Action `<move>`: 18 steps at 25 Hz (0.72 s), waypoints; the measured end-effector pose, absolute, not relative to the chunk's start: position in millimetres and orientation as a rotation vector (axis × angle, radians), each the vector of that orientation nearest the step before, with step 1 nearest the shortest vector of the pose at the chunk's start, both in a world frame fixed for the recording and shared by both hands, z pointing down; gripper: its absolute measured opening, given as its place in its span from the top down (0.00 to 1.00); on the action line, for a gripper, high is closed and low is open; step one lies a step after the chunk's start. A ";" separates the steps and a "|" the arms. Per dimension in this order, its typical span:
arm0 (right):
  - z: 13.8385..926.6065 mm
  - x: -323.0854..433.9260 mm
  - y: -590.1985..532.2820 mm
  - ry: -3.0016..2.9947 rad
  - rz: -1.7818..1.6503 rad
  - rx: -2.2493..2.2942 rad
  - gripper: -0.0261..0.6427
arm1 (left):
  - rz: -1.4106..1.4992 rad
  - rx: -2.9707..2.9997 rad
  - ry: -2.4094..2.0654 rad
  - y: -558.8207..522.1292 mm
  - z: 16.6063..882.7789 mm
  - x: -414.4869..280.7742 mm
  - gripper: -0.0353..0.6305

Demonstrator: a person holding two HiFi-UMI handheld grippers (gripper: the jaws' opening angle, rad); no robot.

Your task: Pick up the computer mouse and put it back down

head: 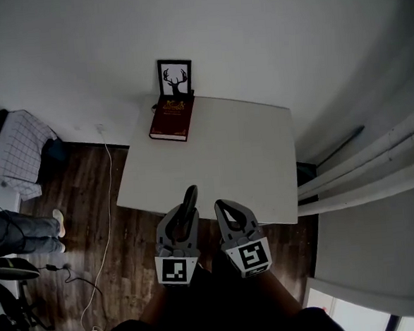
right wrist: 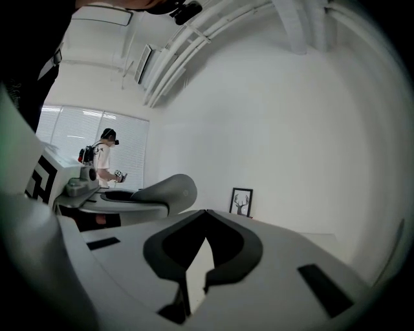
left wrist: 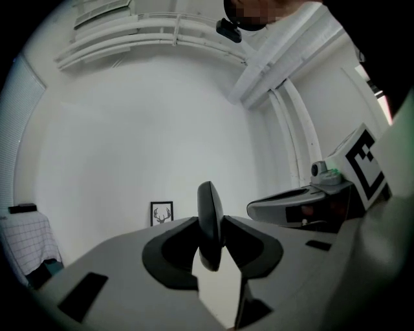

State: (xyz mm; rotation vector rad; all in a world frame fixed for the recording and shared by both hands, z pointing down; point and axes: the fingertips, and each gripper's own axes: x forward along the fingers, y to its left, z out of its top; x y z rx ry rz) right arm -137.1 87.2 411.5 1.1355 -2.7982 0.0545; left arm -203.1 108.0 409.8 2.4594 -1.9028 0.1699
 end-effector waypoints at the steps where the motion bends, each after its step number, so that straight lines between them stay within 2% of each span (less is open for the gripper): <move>1: 412.7 -131.8 76.7 -2.806 0.050 1.138 0.93 | 0.183 2.461 -1.901 98.8 409.0 -199.1 0.77; 12: 432.9 -50.9 -29.5 -2.756 0.105 1.256 0.93 | 0.334 2.457 -1.825 0.3 426.2 -142.8 0.77; 18: 443.1 -21.6 -64.3 -2.727 0.091 1.270 0.93 | 0.307 2.389 -1.790 -30.9 439.3 -129.6 0.77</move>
